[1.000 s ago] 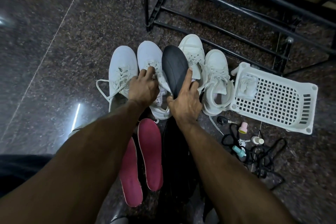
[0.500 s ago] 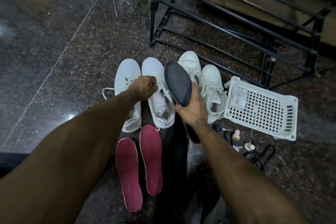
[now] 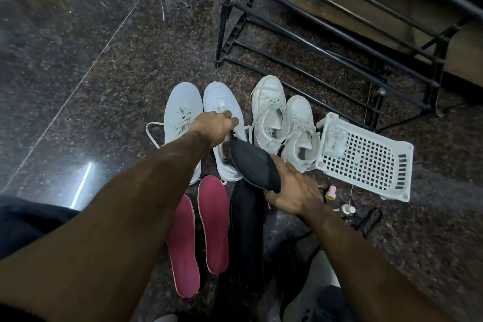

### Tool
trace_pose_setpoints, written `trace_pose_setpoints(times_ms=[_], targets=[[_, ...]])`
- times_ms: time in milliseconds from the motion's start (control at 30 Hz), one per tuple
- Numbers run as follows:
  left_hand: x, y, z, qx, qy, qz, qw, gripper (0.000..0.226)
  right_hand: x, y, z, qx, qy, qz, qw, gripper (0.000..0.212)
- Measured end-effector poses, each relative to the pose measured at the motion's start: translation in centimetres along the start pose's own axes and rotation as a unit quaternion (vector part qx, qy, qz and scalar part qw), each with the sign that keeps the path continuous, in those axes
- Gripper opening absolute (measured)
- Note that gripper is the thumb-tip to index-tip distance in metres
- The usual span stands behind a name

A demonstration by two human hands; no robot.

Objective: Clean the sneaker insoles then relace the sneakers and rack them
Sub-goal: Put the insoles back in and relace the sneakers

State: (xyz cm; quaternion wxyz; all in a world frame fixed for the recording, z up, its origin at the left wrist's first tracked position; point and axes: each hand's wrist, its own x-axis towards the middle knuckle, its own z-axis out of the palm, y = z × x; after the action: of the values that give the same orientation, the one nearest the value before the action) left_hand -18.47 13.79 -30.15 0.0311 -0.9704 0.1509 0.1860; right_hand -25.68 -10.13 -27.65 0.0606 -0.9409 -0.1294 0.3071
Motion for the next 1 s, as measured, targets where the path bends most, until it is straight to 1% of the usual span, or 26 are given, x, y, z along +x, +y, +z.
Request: trace_pose_setpoints(times_ms=[200,300,367,400,500,533,600,700,800,900,967,1000], targets=[[0.3,0.3,0.0,0.041,-0.005,0.011,0.999,0.027,0.3,-0.5,-0.8,-0.059,0.004,0.0,0.998,0.102],[0.5,0.3,0.6,0.032,0.04,0.023,0.998,0.022,0.3,-1.4,-1.0,-0.058,0.022,-0.006,0.998,0.093],[0.6,0.1,1.3,-0.006,0.074,0.048,0.996,0.02,0.2,-2.2,-1.4,-0.058,0.039,-0.019,0.997,0.082],[0.7,0.0,1.3,-0.044,0.082,0.05,0.994,0.019,0.2,-2.7,-1.8,-0.066,0.042,-0.026,0.997,0.077],[0.9,-0.5,1.3,-0.167,0.088,0.013,0.982,0.007,0.3,-4.6,-2.6,-0.107,0.045,-0.036,0.993,0.063],[1.1,-0.6,1.3,-0.185,0.087,0.002,0.979,0.004,0.3,-5.4,-2.7,-0.121,0.047,-0.038,0.991,0.059],[1.4,-0.7,1.3,-0.2,0.077,-0.01,0.977,0.006,0.3,-7.1,-2.5,-0.126,0.051,-0.036,0.99,0.05],[1.6,-0.4,1.2,-0.213,0.067,-0.027,0.974,0.011,1.6,-9.2,-1.5,-0.076,0.059,-0.005,0.995,0.042],[1.7,-0.2,1.1,-0.227,0.052,-0.047,0.971,0.012,3.7,-10.3,-0.2,-0.014,0.083,0.027,0.996,0.043],[2.0,-0.4,1.1,-0.225,0.042,-0.052,0.972,0.009,5.7,-10.6,0.5,-0.006,0.113,0.024,0.993,0.043],[2.1,-0.3,1.1,-0.231,0.041,-0.054,0.971,0.01,6.3,-10.4,0.4,-0.006,0.111,0.027,0.993,0.053],[2.2,-0.2,1.1,-0.237,0.043,-0.057,0.969,0.011,6.1,-10.2,0.4,-0.003,0.096,0.034,0.995,0.064]])
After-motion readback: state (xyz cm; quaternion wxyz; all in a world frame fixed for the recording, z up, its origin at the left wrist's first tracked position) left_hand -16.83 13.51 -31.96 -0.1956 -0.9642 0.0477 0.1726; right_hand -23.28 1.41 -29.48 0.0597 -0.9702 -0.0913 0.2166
